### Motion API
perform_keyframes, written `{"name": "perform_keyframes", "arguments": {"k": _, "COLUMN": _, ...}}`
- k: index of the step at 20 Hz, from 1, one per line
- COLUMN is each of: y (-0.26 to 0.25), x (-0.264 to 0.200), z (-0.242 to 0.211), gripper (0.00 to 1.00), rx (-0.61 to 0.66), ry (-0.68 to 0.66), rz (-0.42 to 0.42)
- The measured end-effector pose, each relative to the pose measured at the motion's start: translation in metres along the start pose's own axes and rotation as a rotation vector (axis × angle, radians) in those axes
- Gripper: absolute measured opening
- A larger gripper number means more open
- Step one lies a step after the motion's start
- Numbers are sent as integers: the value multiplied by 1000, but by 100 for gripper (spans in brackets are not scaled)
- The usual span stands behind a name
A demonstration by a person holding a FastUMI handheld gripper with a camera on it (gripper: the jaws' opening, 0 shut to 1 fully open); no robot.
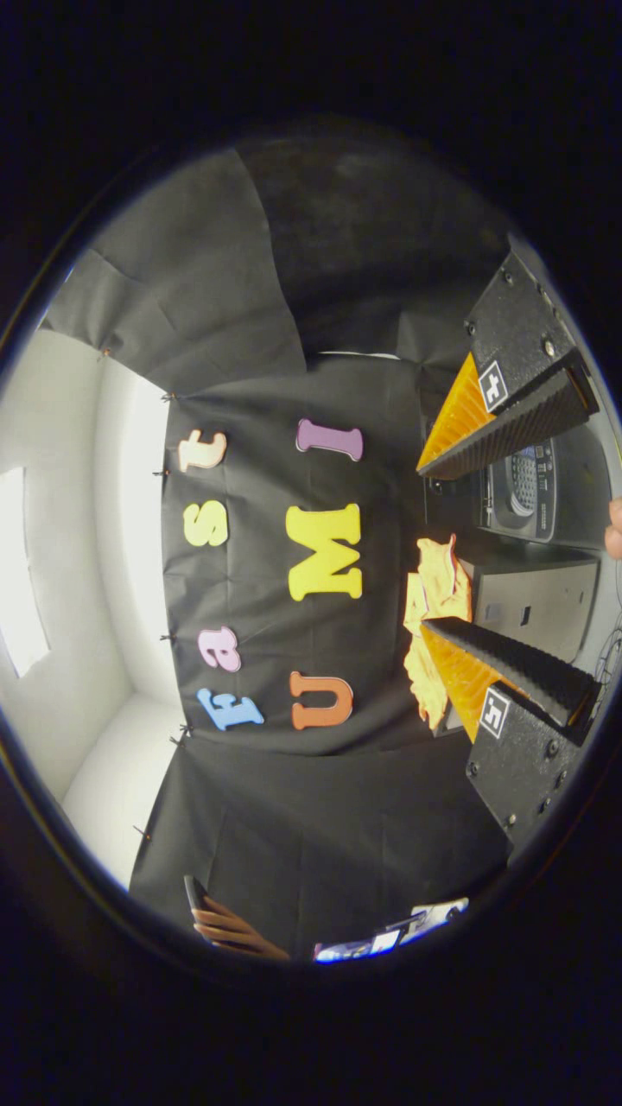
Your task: Put the clothes into the washing machine and then close the washing machine lid.
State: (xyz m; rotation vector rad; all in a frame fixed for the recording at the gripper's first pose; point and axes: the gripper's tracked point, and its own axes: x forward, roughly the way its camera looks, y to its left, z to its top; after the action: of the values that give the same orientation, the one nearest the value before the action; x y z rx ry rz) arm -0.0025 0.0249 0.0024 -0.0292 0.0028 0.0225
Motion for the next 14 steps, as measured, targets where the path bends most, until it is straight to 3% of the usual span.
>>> {"name": "perform_keyframes", "arguments": {"k": 14, "y": 1, "x": 23, "z": -4, "gripper": 100, "rx": 10, "ry": 18, "rz": 11}}
